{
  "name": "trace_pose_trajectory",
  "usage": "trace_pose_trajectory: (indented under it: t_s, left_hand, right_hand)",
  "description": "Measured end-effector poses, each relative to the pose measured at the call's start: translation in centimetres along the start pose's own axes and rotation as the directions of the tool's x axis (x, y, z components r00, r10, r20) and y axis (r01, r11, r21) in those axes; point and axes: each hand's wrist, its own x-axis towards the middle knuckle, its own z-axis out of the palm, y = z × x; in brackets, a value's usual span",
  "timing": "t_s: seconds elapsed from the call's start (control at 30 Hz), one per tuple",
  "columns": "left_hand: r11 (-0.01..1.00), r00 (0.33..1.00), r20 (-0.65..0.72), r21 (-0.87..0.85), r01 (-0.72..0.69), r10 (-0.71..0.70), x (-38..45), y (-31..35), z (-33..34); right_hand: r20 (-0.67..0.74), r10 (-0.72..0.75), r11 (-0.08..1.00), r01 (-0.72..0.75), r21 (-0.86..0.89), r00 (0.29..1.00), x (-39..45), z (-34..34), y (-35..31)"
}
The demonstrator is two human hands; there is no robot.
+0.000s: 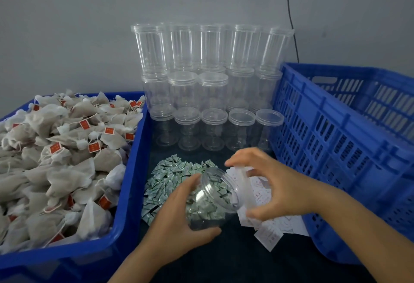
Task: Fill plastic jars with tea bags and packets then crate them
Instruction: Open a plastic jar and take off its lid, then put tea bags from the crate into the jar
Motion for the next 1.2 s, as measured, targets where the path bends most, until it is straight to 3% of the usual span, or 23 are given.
trace_pose_trajectory:
  t_s: [0.07,0.17,0.23,0.37,0.43,0.63,0.87,1.03,1.2]
  left_hand:
    - [0.996,0.998,-0.053,-0.087,0.016,-0.021,0.2,-0.1,0.1]
    - [0.982,0.987,-0.144,-0.183,0.044,-0.071,0.7,-0.3,0.6]
    - [0.981,0.969,-0.234,-0.192,0.029,-0.074,1.2,-0.1,0.8]
    - [0.961,0.910,-0.379,-0.268,0.067,-0.170,2.1,0.2,0.6]
    - [0.950,0.875,-0.421,-0.285,0.123,-0.240,2.4,0.0,0.4]
    - [0.923,0.847,-0.412,-0.321,0.211,-0.337,2.4,-0.7,0.2]
    - [0.924,0.861,-0.387,-0.318,0.211,-0.330,2.4,-1.2,0.8]
    - [0.921,0.867,-0.370,-0.326,0.215,-0.333,2.5,-1.0,1.0]
    - [0.923,0.869,-0.376,-0.328,0.201,-0.323,2.4,-0.7,1.0]
  right_hand:
    - [-0.175,0.004,0.980,0.032,0.198,0.985,0.7,-0.5,0.0]
    - [-0.407,0.106,0.847,0.132,0.515,0.907,3.1,-0.9,1.5]
    - [-0.499,0.214,0.825,0.119,0.553,0.840,5.1,-0.8,3.4]
    - [-0.570,0.442,0.826,-0.066,0.560,0.692,9.1,0.6,7.8]
    - [-0.569,0.519,0.821,-0.188,0.539,0.638,10.5,2.0,9.4]
    - [-0.520,0.617,0.787,-0.448,0.424,0.591,12.7,4.8,12.4]
    - [-0.504,0.626,0.772,-0.565,0.292,0.595,13.1,5.2,13.4]
    - [-0.474,0.644,0.686,-0.727,0.010,0.601,13.7,4.9,13.5]
    - [-0.413,0.674,0.658,-0.752,-0.041,0.612,13.6,4.7,12.7]
